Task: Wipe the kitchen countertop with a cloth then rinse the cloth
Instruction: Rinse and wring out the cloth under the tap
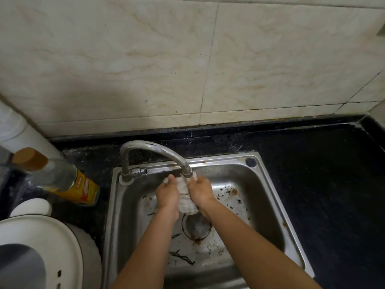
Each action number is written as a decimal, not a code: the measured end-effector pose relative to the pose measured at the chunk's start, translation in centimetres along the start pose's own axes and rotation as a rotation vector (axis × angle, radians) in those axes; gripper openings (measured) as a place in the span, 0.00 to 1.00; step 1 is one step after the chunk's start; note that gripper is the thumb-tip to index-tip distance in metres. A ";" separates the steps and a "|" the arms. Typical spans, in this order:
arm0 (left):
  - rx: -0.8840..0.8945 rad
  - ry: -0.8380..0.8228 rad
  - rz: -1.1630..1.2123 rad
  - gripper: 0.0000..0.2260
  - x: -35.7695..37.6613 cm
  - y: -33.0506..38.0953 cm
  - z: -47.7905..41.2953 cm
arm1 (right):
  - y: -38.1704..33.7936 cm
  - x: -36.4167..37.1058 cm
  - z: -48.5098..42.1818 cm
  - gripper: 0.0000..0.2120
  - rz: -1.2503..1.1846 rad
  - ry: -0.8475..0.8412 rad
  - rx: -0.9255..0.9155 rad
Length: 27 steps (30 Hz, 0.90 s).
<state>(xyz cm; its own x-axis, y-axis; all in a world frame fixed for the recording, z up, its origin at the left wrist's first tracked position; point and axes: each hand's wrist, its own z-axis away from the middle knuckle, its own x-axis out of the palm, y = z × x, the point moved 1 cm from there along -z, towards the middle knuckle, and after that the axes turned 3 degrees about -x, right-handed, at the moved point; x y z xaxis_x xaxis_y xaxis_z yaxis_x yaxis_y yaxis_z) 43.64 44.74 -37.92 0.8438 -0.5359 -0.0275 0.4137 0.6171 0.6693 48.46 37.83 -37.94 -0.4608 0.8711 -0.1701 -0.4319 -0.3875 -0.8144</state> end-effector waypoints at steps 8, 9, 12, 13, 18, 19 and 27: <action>-0.085 -0.018 -0.012 0.25 0.0 0.1 0.5 | -2.0 0.0 -1.0 0.17 0.444 0.143 -0.106; -0.081 -0.043 -0.006 0.21 -0.2 0.3 0.5 | -2.1 0.0 -1.1 0.15 0.434 0.129 -0.111; -0.014 -0.093 -0.059 0.11 -0.9 1.0 0.2 | -1.8 -0.3 -1.1 0.08 0.283 0.035 -0.111; 0.001 -0.112 -0.085 0.10 -1.2 1.0 -0.1 | -1.5 -0.6 -0.9 0.06 0.211 -0.007 -0.106; 0.014 -0.139 -0.142 0.06 -1.0 0.7 -0.3 | 0.7 -2.6 -0.2 0.07 -0.065 -0.110 -0.081; 0.035 -0.117 -0.164 0.06 -0.8 0.6 -0.1 | 1.1 -2.8 0.0 0.07 -0.076 -0.123 -0.101; 0.035 -0.180 -0.251 0.19 1.0 -0.9 -0.6 | 1.2 -2.4 0.7 0.12 0.391 -0.022 -0.351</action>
<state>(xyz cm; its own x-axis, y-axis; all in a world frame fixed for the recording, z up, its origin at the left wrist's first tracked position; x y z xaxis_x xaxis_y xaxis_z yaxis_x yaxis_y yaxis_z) 44.35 43.98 -39.04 0.6417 -0.7641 -0.0653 0.5869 0.4345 0.6832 48.48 35.04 -38.13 -0.5530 0.6738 -0.4901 0.0596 -0.5547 -0.8299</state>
